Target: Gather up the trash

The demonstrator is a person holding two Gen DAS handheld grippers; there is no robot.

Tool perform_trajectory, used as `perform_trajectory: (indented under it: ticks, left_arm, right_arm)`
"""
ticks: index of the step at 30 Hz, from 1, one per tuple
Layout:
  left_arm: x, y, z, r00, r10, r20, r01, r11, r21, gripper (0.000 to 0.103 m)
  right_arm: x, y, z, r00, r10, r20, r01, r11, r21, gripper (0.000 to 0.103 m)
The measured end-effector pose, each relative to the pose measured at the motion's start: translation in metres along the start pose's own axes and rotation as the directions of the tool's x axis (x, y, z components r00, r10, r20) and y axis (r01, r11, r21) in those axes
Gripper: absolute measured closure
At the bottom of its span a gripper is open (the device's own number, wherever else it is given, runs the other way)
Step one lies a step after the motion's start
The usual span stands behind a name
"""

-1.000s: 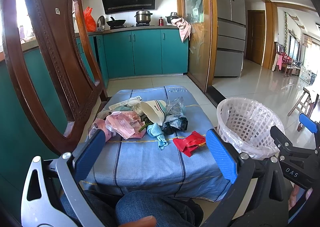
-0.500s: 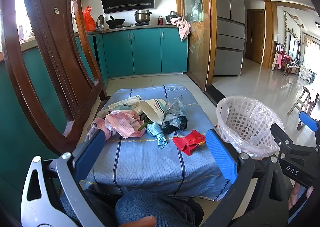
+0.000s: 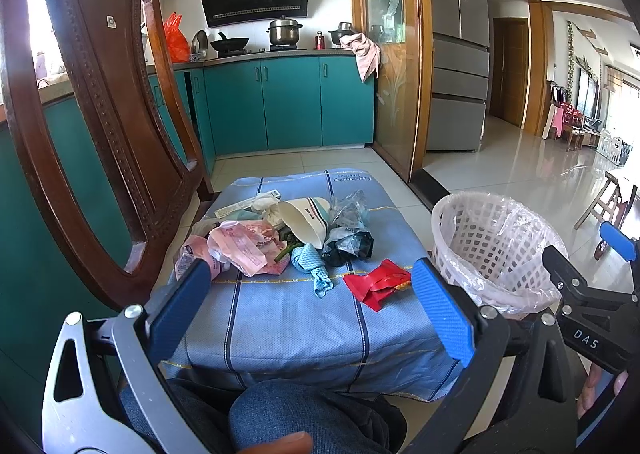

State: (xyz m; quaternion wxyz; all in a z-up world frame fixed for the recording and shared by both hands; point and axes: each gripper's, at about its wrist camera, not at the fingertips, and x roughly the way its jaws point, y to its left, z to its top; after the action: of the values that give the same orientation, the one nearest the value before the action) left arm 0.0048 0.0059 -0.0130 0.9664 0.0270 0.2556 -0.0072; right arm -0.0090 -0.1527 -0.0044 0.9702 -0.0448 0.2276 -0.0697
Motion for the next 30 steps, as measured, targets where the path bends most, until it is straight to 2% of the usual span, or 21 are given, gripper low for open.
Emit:
perform_trajectory:
  ticks: [30]
  left_arm:
    - [0.011, 0.000, -0.002, 1.000, 0.003, -0.023, -0.003, 1.000, 0.005, 0.003]
  right_arm:
    - [0.004, -0.001, -0.001, 1.000, -0.001, -0.019, 0.001, 1.000, -0.005, 0.003]
